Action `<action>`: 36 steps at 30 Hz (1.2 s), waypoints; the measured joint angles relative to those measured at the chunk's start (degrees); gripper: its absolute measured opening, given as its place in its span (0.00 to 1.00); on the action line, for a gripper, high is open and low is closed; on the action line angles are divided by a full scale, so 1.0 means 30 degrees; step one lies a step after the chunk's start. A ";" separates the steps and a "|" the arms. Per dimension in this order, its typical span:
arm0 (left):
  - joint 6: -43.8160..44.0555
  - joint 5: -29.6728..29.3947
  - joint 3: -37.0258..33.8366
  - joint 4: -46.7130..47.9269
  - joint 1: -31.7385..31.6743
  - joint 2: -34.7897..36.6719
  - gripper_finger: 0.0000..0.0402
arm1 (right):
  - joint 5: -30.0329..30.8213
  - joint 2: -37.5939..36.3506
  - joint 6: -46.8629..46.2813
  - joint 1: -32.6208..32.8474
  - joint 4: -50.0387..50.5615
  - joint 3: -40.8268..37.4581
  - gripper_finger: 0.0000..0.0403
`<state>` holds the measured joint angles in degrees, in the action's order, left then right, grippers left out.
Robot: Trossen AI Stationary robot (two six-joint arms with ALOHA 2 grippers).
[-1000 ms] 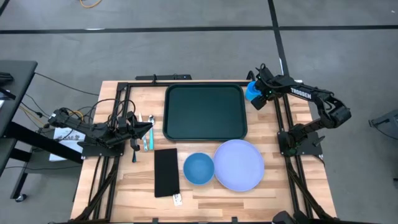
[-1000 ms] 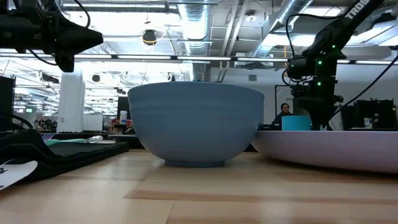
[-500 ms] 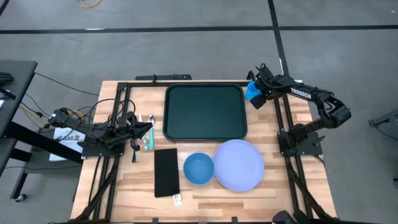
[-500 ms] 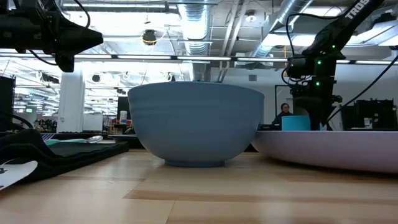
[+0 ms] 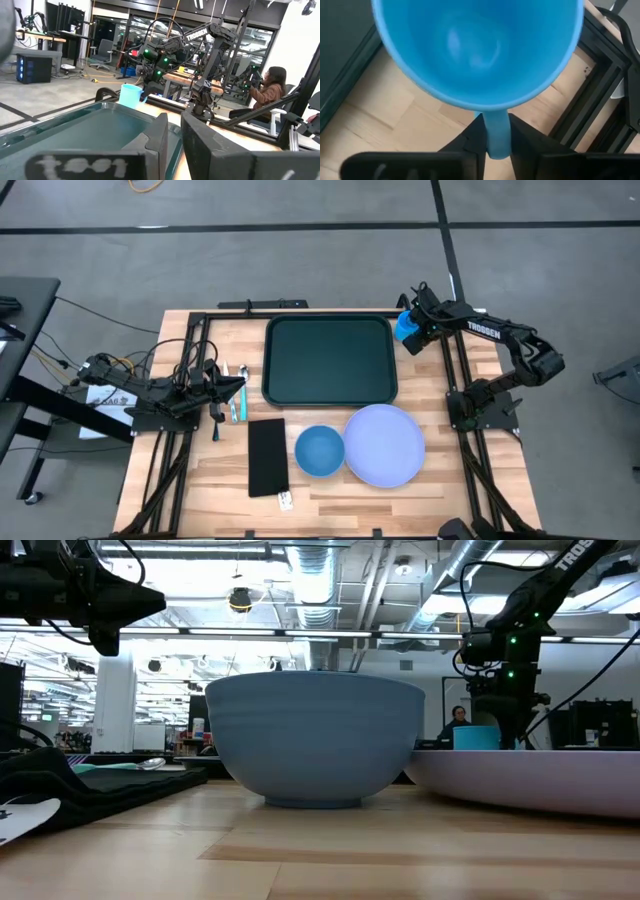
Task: Set up tray
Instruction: Put the blue mug on top of the black tray
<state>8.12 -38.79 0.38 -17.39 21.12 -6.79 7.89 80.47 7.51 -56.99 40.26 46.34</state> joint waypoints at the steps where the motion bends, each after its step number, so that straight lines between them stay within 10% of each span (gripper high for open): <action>1: -0.0007 0.0000 0.0000 0.0000 0.0000 0.0000 0.10 | -0.0006 -0.0007 0.0000 0.0000 0.0004 0.0004 0.13; 36: -0.0015 0.0000 0.0000 -0.0007 0.0000 0.0000 0.10 | -0.0282 -0.0007 -0.2031 0.3647 0.4343 0.6175 0.12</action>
<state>8.08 -38.79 0.38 -17.41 21.12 -6.79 7.04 80.44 1.41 -46.05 53.29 64.86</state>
